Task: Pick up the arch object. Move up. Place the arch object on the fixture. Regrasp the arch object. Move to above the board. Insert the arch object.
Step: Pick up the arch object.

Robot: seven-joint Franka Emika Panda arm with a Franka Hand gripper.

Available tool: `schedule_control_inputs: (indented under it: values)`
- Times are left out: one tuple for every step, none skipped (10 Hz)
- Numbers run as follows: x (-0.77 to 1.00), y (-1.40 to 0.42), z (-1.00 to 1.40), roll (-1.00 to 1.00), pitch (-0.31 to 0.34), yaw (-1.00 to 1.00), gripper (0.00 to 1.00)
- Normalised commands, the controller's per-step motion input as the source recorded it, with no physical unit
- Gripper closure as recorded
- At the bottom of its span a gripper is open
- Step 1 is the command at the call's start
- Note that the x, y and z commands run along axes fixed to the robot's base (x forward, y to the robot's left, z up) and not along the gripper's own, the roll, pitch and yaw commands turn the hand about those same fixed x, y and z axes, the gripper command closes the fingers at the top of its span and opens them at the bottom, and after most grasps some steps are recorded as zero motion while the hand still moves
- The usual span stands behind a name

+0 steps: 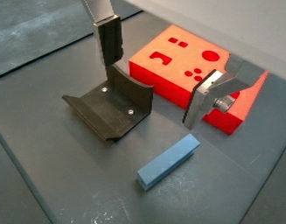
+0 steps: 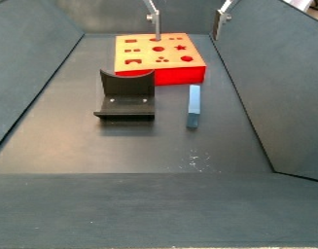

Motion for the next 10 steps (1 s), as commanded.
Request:
schedule_control_inputs:
  values:
    - [-0.05,0.00,0.00,0.00,0.000,0.00,0.00]
    - [-0.05,0.00,0.00,0.00,0.000,0.00,0.00]
    - [-0.05,0.01,-0.77,0.13,-0.080,-0.93,0.00]
    - [-0.05,0.04,-0.78,0.09,-0.083,-0.92,0.00]
    - [0.00,0.21,-0.86,0.10,-0.041,-0.75,0.00]
    - [-0.06,0.30,-0.99,0.07,-0.030,-0.42,0.00]
    - [-0.08,0.31,-1.00,0.04,-0.033,-0.18,0.00]
    - [-0.06,0.21,-1.00,0.03,-0.017,-0.07,0.00]
    - [-0.06,0.06,-1.00,0.00,-0.031,0.00,0.00]
    - [-0.10,0.00,-1.00,0.00,-0.031,0.00,0.00]
